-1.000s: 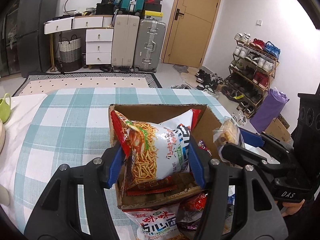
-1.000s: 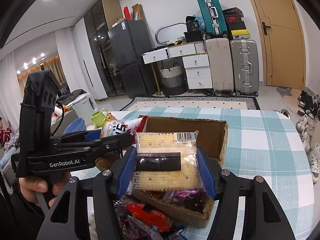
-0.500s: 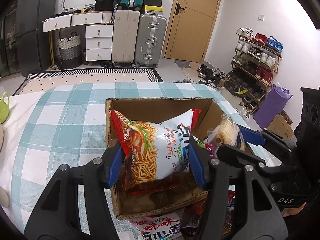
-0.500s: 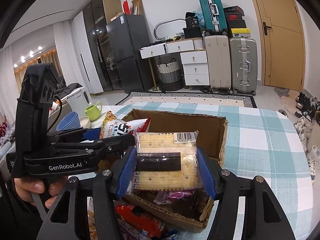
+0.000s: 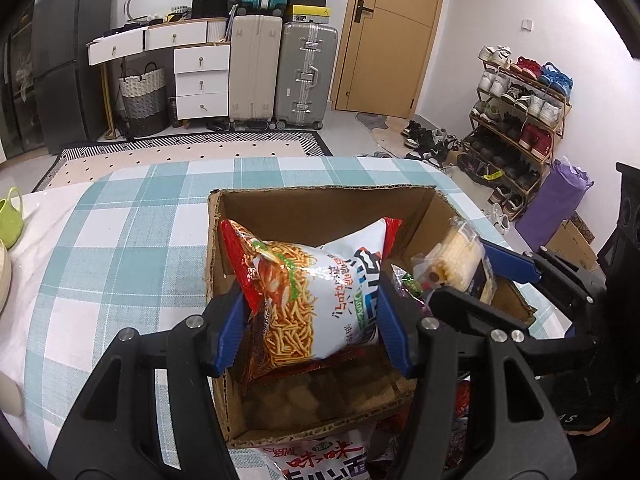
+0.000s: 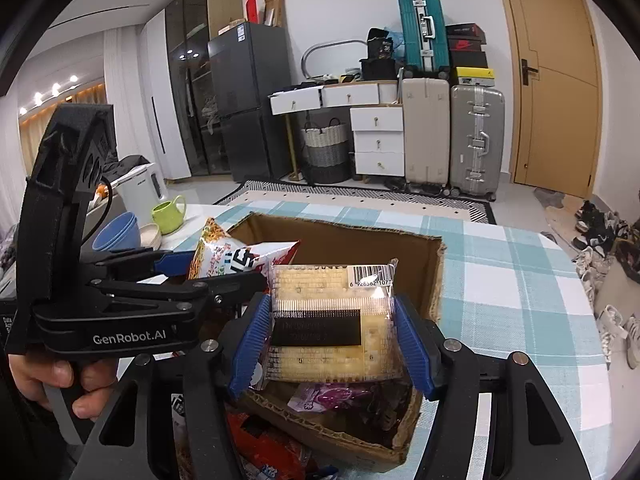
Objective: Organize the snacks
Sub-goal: 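Open both grippers to release the noodle bag and biscuit pack into the box, then move both open grippers back toward the remaining snacks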
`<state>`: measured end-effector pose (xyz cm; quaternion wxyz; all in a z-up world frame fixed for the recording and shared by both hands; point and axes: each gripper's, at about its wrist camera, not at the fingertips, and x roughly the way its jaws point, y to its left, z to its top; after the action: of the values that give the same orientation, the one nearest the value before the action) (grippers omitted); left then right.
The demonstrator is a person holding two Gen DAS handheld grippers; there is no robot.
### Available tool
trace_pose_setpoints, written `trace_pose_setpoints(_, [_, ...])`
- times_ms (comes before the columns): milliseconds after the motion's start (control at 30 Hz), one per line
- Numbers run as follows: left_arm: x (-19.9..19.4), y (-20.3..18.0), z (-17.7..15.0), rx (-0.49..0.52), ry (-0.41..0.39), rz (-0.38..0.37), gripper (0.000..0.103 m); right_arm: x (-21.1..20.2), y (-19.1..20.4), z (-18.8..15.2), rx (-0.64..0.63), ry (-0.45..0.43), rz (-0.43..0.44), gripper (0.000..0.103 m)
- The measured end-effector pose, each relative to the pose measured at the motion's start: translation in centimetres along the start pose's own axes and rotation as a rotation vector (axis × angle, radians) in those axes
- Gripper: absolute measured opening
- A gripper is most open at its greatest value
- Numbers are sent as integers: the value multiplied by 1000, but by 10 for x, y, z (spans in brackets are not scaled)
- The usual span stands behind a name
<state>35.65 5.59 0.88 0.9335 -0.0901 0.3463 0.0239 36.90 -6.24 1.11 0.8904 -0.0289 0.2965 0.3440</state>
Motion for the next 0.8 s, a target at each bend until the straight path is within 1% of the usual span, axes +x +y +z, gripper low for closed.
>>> trace_pose_setpoints(67, [1,-2,1,-4,5,6,56,-6,-3,1,15,-20,-11,72])
trace_pose_setpoints(133, [1,-1,1,-14,9,4,56,-13,-6,2,30,-25,-14,77])
trace_pose_setpoints(167, [1,0,1,-23,12,-4,57,-17,-8,2,39,-30,-16,84])
trace_pose_setpoints(200, [0,1,1,-31,15,-12,57,-22,-10,3,50,-38,-16,89])
trace_pose_setpoints(233, [-2,2,1,-40,15,-16,57,-27,-12,3,59,-47,-12,90])
trace_pose_setpoints(267, [-5,2,1,-46,14,-15,58,-32,-13,3,65,-50,-12,94])
trace_pose_setpoints(300, [-9,1,2,-48,13,-14,62,-37,-14,2,70,-51,-13,99])
trace_pose_setpoints(333, [-14,1,1,-50,9,-14,64,-42,-15,1,72,-54,-20,101])
trace_pose_setpoints(367, [-21,1,0,-54,2,-23,69,-48,-15,-1,73,-54,-44,102])
trace_pose_setpoints(400, [-25,2,0,-55,-5,-33,78,-51,-15,-2,72,-50,-59,102])
trace_pose_setpoints(433, [-32,1,-1,-56,-13,-40,82,-55,-15,-4,72,-44,-73,102])
trace_pose_setpoints(467, [-39,1,-2,-56,-22,-41,83,-60,-16,-7,78,-36,-88,102])
trace_pose_setpoints(533, [-51,1,-4,-58,-29,-36,86,-67,-19,-13,99,-20,-86,102])
trace_pose_setpoints(567, [-58,1,-5,-64,-29,-31,91,-71,-21,-16,116,-9,-77,102])
trace_pose_setpoints(600, [-63,1,-6,-71,-30,-27,103,-74,-23,-19,126,-2,-75,102])
trace_pose_setpoints(700, [-86,0,-13,-78,-54,-23,102,-85,-28,-28,156,10,-73,102])
trace_pose_setpoints(800, [-105,-4,-23,-63,-63,1,102,-94,-30,-40,183,28,-85,102])
